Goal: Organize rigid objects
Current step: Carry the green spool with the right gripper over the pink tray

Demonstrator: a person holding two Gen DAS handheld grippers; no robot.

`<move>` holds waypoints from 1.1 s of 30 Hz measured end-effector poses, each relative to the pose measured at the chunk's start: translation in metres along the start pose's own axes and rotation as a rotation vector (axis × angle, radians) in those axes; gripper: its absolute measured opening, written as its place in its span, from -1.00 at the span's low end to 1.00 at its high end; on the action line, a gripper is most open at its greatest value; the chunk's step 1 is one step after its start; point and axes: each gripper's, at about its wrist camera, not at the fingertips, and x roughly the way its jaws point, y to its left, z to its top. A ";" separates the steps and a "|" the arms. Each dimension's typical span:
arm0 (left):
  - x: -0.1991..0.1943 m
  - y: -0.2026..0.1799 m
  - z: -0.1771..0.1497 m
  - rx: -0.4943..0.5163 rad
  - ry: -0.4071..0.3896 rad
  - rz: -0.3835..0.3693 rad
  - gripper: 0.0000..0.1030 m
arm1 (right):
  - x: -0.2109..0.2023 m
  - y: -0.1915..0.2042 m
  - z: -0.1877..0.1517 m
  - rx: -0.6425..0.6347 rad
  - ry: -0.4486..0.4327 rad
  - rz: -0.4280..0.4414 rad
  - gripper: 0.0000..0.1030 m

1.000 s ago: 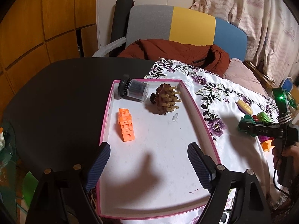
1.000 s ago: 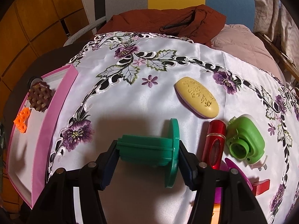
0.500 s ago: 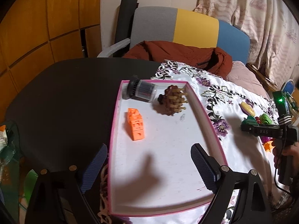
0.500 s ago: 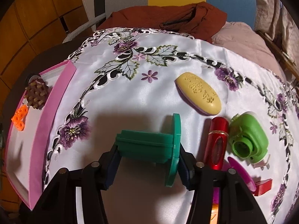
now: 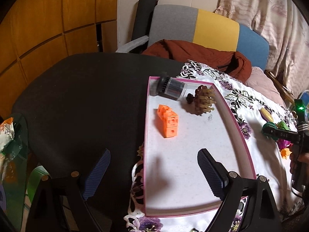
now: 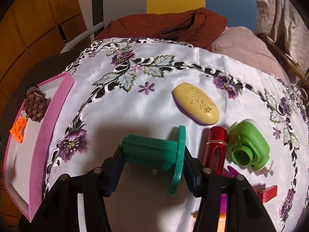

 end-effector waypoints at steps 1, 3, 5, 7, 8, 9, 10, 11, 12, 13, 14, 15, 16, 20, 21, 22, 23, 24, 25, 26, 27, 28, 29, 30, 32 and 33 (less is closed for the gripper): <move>-0.001 0.002 0.000 -0.003 -0.001 0.000 0.79 | 0.001 -0.001 0.000 0.004 0.006 -0.001 0.09; -0.002 0.005 0.000 -0.010 -0.004 -0.011 0.79 | 0.002 -0.003 0.000 0.022 0.009 0.001 0.08; -0.002 0.008 0.000 -0.013 -0.006 -0.017 0.79 | 0.002 -0.002 -0.001 0.041 0.018 -0.013 0.08; -0.003 0.012 -0.001 -0.017 -0.012 -0.025 0.79 | 0.000 0.002 -0.002 0.056 0.022 -0.020 0.08; -0.003 0.015 -0.001 -0.019 -0.011 -0.027 0.79 | -0.003 0.006 -0.004 0.056 0.016 -0.021 0.08; -0.003 0.017 -0.002 -0.021 -0.009 -0.028 0.79 | -0.006 0.011 -0.005 0.053 0.012 -0.026 0.08; -0.002 0.021 -0.003 -0.025 -0.008 -0.033 0.79 | -0.009 0.017 -0.006 0.051 0.008 -0.034 0.08; -0.002 0.024 -0.004 -0.030 -0.008 -0.037 0.79 | -0.012 0.022 -0.007 0.053 0.003 -0.030 0.08; -0.002 0.026 -0.004 -0.034 -0.008 -0.039 0.79 | -0.015 0.026 -0.008 0.057 0.000 -0.021 0.08; -0.002 0.029 -0.006 -0.038 -0.007 -0.041 0.79 | -0.017 0.032 -0.009 0.059 0.004 -0.006 0.08; -0.002 0.031 -0.008 -0.041 -0.007 -0.044 0.79 | -0.018 0.037 -0.011 0.057 0.009 0.001 0.08; -0.002 0.034 -0.009 -0.044 -0.007 -0.048 0.79 | -0.018 0.044 -0.013 0.048 0.022 0.000 0.08; -0.002 0.038 -0.011 -0.047 -0.006 -0.050 0.79 | -0.017 0.048 -0.015 0.043 0.031 -0.002 0.08; -0.001 0.048 -0.016 -0.069 0.001 -0.049 0.79 | -0.012 0.061 -0.026 0.043 0.063 -0.011 0.07; 0.000 0.051 -0.017 -0.078 0.002 -0.048 0.79 | -0.013 0.062 -0.028 0.045 0.059 -0.017 0.07; 0.001 0.054 -0.017 -0.091 0.005 -0.049 0.79 | -0.014 0.062 -0.030 0.055 0.057 -0.022 0.07; 0.001 0.057 -0.017 -0.101 0.008 -0.051 0.79 | -0.015 0.062 -0.031 0.065 0.053 -0.028 0.07; 0.002 0.059 -0.017 -0.109 0.008 -0.052 0.79 | -0.018 0.062 -0.031 0.072 0.049 -0.030 0.07; 0.002 0.061 -0.016 -0.116 0.005 -0.046 0.79 | -0.022 0.064 -0.030 0.080 0.035 -0.025 0.07; 0.002 0.062 -0.016 -0.119 0.004 -0.042 0.79 | -0.027 0.067 -0.029 0.083 0.016 -0.016 0.07; 0.003 0.063 -0.016 -0.124 0.004 -0.038 0.79 | -0.032 0.071 -0.027 0.079 -0.003 -0.007 0.07; 0.003 0.065 -0.016 -0.130 0.003 -0.036 0.79 | -0.039 0.078 -0.024 0.067 -0.026 0.008 0.07; 0.004 0.066 -0.016 -0.134 0.002 -0.031 0.79 | -0.045 0.087 -0.020 0.048 -0.047 0.035 0.07; 0.005 0.068 -0.016 -0.138 0.002 -0.024 0.79 | -0.049 0.097 -0.017 0.028 -0.059 0.063 0.07; 0.005 0.073 -0.015 -0.148 0.001 -0.015 0.79 | -0.058 0.124 -0.012 -0.052 -0.084 0.119 0.07; 0.005 0.075 -0.015 -0.153 -0.002 -0.009 0.79 | -0.060 0.139 -0.012 -0.094 -0.090 0.138 0.07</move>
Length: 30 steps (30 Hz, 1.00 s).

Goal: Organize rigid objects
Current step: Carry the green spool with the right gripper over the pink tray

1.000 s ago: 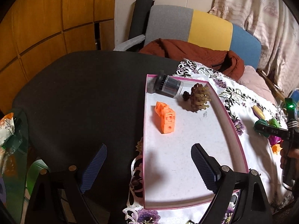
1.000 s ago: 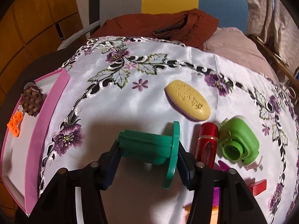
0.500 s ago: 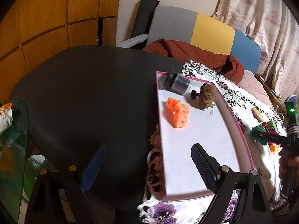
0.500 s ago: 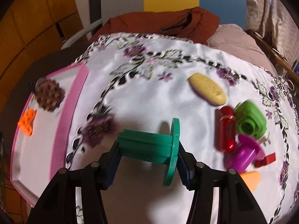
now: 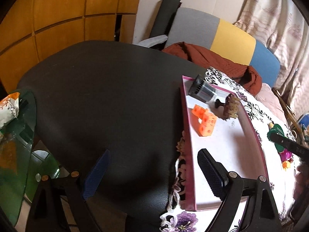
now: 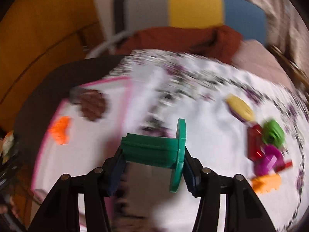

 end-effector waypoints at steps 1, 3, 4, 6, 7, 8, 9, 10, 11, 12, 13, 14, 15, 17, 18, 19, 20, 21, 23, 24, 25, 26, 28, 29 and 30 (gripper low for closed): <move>0.000 0.002 0.001 -0.003 -0.001 0.004 0.79 | 0.001 0.013 0.001 -0.027 0.002 0.018 0.07; -0.001 0.006 0.001 -0.011 -0.003 0.012 0.79 | 0.006 0.039 0.003 -0.073 0.015 0.071 0.07; -0.001 0.009 0.002 -0.015 -0.007 0.018 0.79 | 0.010 0.048 0.003 -0.087 0.025 0.091 0.07; -0.001 0.013 0.003 -0.022 -0.009 0.024 0.79 | 0.017 0.071 0.000 -0.120 0.051 0.141 0.07; -0.001 0.016 0.004 -0.028 -0.011 0.029 0.79 | 0.020 0.081 -0.002 -0.141 0.065 0.164 0.07; -0.001 0.017 0.005 -0.032 -0.012 0.032 0.79 | 0.023 0.092 -0.003 -0.166 0.074 0.178 0.07; -0.001 0.020 0.005 -0.036 -0.014 0.037 0.79 | 0.025 0.099 -0.006 -0.185 0.079 0.185 0.07; -0.001 0.022 0.006 -0.042 -0.016 0.041 0.79 | 0.029 0.108 -0.007 -0.205 0.092 0.198 0.07; -0.001 0.023 0.007 -0.045 -0.016 0.045 0.79 | 0.033 0.116 -0.008 -0.219 0.108 0.211 0.07; 0.000 0.025 0.007 -0.050 -0.016 0.049 0.79 | 0.038 0.124 -0.009 -0.234 0.121 0.212 0.07; 0.000 0.026 0.008 -0.056 -0.016 0.051 0.79 | 0.041 0.129 -0.010 -0.243 0.126 0.210 0.07; 0.002 0.027 0.008 -0.060 -0.014 0.052 0.79 | 0.047 0.135 -0.009 -0.246 0.140 0.218 0.07; 0.002 0.028 0.008 -0.063 -0.013 0.054 0.79 | 0.053 0.136 -0.008 -0.243 0.155 0.228 0.07; 0.003 0.030 0.008 -0.066 -0.011 0.058 0.79 | 0.064 0.144 -0.007 -0.237 0.176 0.233 0.07; 0.003 0.031 0.008 -0.067 -0.009 0.059 0.79 | 0.070 0.148 -0.007 -0.231 0.188 0.230 0.07; 0.004 0.031 0.008 -0.069 -0.008 0.058 0.79 | 0.074 0.150 -0.008 -0.226 0.195 0.232 0.06; 0.004 0.032 0.008 -0.070 -0.008 0.060 0.79 | 0.078 0.153 -0.007 -0.220 0.189 0.227 0.06; 0.004 0.032 0.008 -0.070 -0.008 0.061 0.79 | 0.081 0.156 -0.006 -0.217 0.174 0.215 0.06; 0.005 0.030 0.008 -0.068 -0.003 0.059 0.79 | 0.086 0.158 -0.002 -0.194 0.160 0.203 0.08; 0.005 0.029 0.007 -0.067 -0.004 0.058 0.79 | 0.088 0.158 0.000 -0.183 0.157 0.203 0.08; 0.006 0.028 0.007 -0.062 -0.003 0.057 0.79 | 0.089 0.157 0.001 -0.171 0.156 0.204 0.08; 0.006 0.027 0.007 -0.058 -0.001 0.055 0.79 | 0.090 0.157 0.001 -0.159 0.157 0.213 0.11; 0.005 0.024 0.006 -0.049 -0.005 0.055 0.79 | 0.090 0.155 0.002 -0.149 0.156 0.232 0.27; 0.004 0.023 0.006 -0.046 -0.006 0.054 0.79 | 0.088 0.154 0.001 -0.148 0.149 0.233 0.43; 0.003 0.022 0.006 -0.044 -0.007 0.053 0.79 | 0.085 0.153 -0.001 -0.148 0.142 0.239 0.47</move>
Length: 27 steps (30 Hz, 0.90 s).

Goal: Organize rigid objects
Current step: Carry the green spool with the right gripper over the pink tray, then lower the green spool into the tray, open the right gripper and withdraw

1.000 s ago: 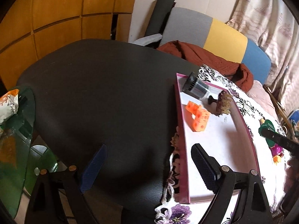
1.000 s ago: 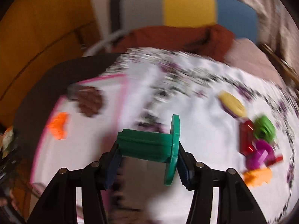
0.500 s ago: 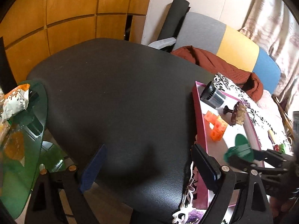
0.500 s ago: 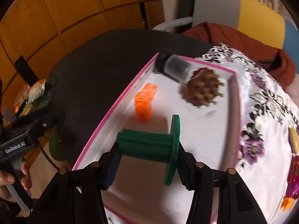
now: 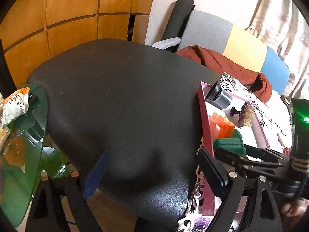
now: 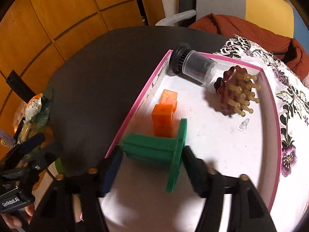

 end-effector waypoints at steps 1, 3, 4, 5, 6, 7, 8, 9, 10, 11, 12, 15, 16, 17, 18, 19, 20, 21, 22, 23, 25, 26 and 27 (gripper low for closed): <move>-0.001 -0.001 0.000 0.002 0.000 0.001 0.79 | -0.004 -0.001 -0.002 -0.001 -0.004 0.007 0.51; -0.002 -0.002 0.000 0.002 -0.003 0.000 0.79 | -0.009 -0.002 -0.006 0.003 -0.014 0.013 0.52; -0.004 -0.002 0.000 0.003 -0.006 0.000 0.79 | -0.013 -0.003 -0.008 0.007 -0.022 0.014 0.52; -0.005 -0.002 0.000 0.004 -0.009 0.001 0.79 | -0.017 -0.005 -0.009 0.012 -0.031 0.017 0.52; -0.007 -0.002 0.001 0.006 -0.014 0.002 0.79 | -0.022 -0.008 -0.011 0.021 -0.041 0.019 0.52; -0.009 -0.003 0.001 0.009 -0.021 0.003 0.79 | -0.026 -0.009 -0.013 0.024 -0.047 0.019 0.52; -0.011 -0.004 0.002 0.014 -0.025 0.004 0.79 | -0.032 -0.011 -0.014 0.026 -0.056 0.016 0.52; -0.012 -0.005 0.002 0.017 -0.027 0.005 0.79 | -0.038 -0.015 -0.015 0.028 -0.068 0.011 0.52; -0.013 -0.006 0.002 0.021 -0.028 0.005 0.79 | -0.043 -0.018 -0.016 0.031 -0.083 0.007 0.52; -0.014 -0.008 0.002 0.024 -0.028 0.004 0.79 | -0.049 -0.021 -0.018 0.036 -0.095 0.003 0.52; -0.015 -0.009 0.001 0.027 -0.029 0.003 0.79 | -0.053 -0.024 -0.018 0.042 -0.109 -0.001 0.52; -0.017 -0.015 -0.001 0.045 -0.028 -0.003 0.79 | -0.065 -0.033 -0.024 0.062 -0.137 -0.018 0.52; -0.019 -0.018 -0.002 0.054 -0.028 -0.006 0.79 | -0.067 -0.039 -0.022 0.068 -0.141 -0.022 0.52; -0.020 -0.020 -0.002 0.063 -0.029 -0.010 0.79 | -0.070 -0.042 -0.023 0.076 -0.145 -0.031 0.52; -0.021 -0.022 -0.003 0.070 -0.030 -0.012 0.79 | -0.075 -0.045 -0.026 0.081 -0.150 -0.041 0.52; -0.023 -0.026 -0.003 0.083 -0.032 -0.014 0.79 | -0.083 -0.047 -0.029 0.083 -0.156 -0.048 0.52; -0.024 -0.029 -0.003 0.094 -0.034 -0.015 0.79 | -0.086 -0.049 -0.028 0.086 -0.162 -0.056 0.52; -0.026 -0.033 -0.003 0.103 -0.039 -0.019 0.79 | -0.091 -0.054 -0.029 0.093 -0.171 -0.069 0.52; -0.028 -0.036 -0.003 0.112 -0.044 -0.024 0.79 | -0.093 -0.057 -0.027 0.098 -0.176 -0.078 0.52; -0.029 -0.039 -0.002 0.121 -0.047 -0.024 0.79 | -0.098 -0.061 -0.028 0.105 -0.185 -0.087 0.52; -0.030 -0.046 -0.001 0.144 -0.049 -0.024 0.79 | -0.108 -0.072 -0.032 0.118 -0.201 -0.108 0.52; -0.031 -0.049 0.000 0.157 -0.045 -0.022 0.79 | -0.113 -0.078 -0.032 0.127 -0.209 -0.121 0.52; -0.032 -0.051 0.000 0.164 -0.047 -0.018 0.79 | -0.119 -0.087 -0.034 0.138 -0.219 -0.136 0.52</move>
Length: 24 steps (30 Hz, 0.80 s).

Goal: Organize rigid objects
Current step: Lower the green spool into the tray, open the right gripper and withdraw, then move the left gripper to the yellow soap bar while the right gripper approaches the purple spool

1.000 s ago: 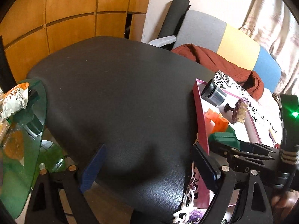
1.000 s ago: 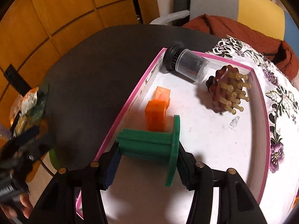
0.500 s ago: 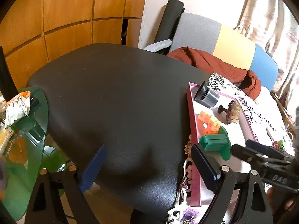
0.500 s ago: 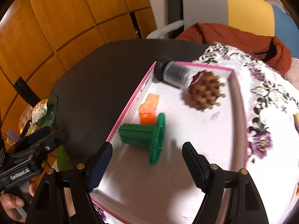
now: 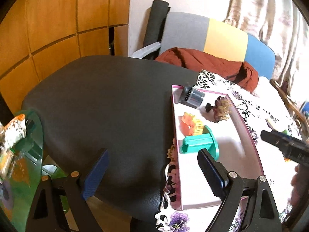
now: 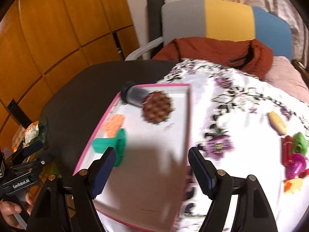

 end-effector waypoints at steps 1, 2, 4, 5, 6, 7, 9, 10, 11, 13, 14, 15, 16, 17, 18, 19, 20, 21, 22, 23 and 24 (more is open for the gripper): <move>-0.001 -0.002 0.001 0.006 -0.007 0.001 0.79 | -0.005 -0.006 0.001 0.009 -0.008 -0.014 0.52; -0.002 -0.003 0.001 0.011 -0.011 0.001 0.79 | -0.009 -0.015 0.001 0.020 -0.016 -0.032 0.52; -0.003 -0.009 0.001 0.033 -0.012 -0.009 0.79 | -0.016 -0.033 0.002 0.047 -0.030 -0.066 0.52; -0.004 -0.012 0.002 0.042 -0.015 -0.008 0.79 | -0.021 -0.043 0.002 0.060 -0.035 -0.085 0.52; -0.005 -0.015 0.002 0.052 -0.017 -0.012 0.79 | -0.027 -0.055 0.002 0.073 -0.038 -0.109 0.52; -0.006 -0.018 0.002 0.060 -0.017 -0.016 0.79 | -0.031 -0.065 0.003 0.083 -0.041 -0.127 0.52; -0.007 -0.024 0.003 0.077 -0.019 -0.018 0.79 | -0.040 -0.088 0.003 0.110 -0.051 -0.166 0.52; -0.007 -0.028 0.004 0.088 -0.019 -0.020 0.79 | -0.045 -0.099 0.004 0.123 -0.056 -0.187 0.52; -0.007 -0.032 0.005 0.099 -0.019 -0.021 0.79 | -0.050 -0.111 0.006 0.138 -0.063 -0.210 0.52; -0.008 -0.038 0.006 0.111 -0.022 -0.029 0.79 | -0.063 -0.135 0.008 0.176 -0.081 -0.254 0.52; -0.008 -0.042 0.007 0.117 -0.021 -0.035 0.79 | -0.069 -0.149 0.009 0.199 -0.092 -0.278 0.52; -0.008 -0.044 0.007 0.121 -0.021 -0.039 0.79 | -0.077 -0.162 0.009 0.225 -0.106 -0.303 0.52; -0.008 -0.048 0.008 0.131 -0.021 -0.043 0.79 | -0.083 -0.174 0.009 0.248 -0.118 -0.323 0.52; -0.008 -0.050 0.008 0.137 -0.019 -0.052 0.79 | -0.089 -0.187 0.008 0.276 -0.128 -0.344 0.52; -0.007 -0.054 0.009 0.144 -0.013 -0.074 0.79 | -0.094 -0.198 0.007 0.300 -0.138 -0.361 0.52; -0.007 -0.057 0.009 0.146 -0.011 -0.074 0.79 | -0.099 -0.212 0.006 0.331 -0.152 -0.384 0.52; -0.006 -0.060 0.010 0.151 -0.005 -0.087 0.79 | -0.104 -0.226 0.004 0.362 -0.162 -0.412 0.52; -0.005 -0.063 0.010 0.156 0.003 -0.106 0.79 | -0.107 -0.238 0.001 0.393 -0.169 -0.436 0.52; -0.004 -0.068 0.011 0.162 0.009 -0.122 0.79 | -0.111 -0.252 -0.003 0.429 -0.180 -0.458 0.52; -0.004 -0.072 0.011 0.168 0.009 -0.123 0.79 | -0.113 -0.262 -0.006 0.458 -0.185 -0.478 0.52; -0.003 -0.077 0.012 0.180 0.009 -0.126 0.79 | -0.116 -0.274 -0.012 0.502 -0.193 -0.501 0.52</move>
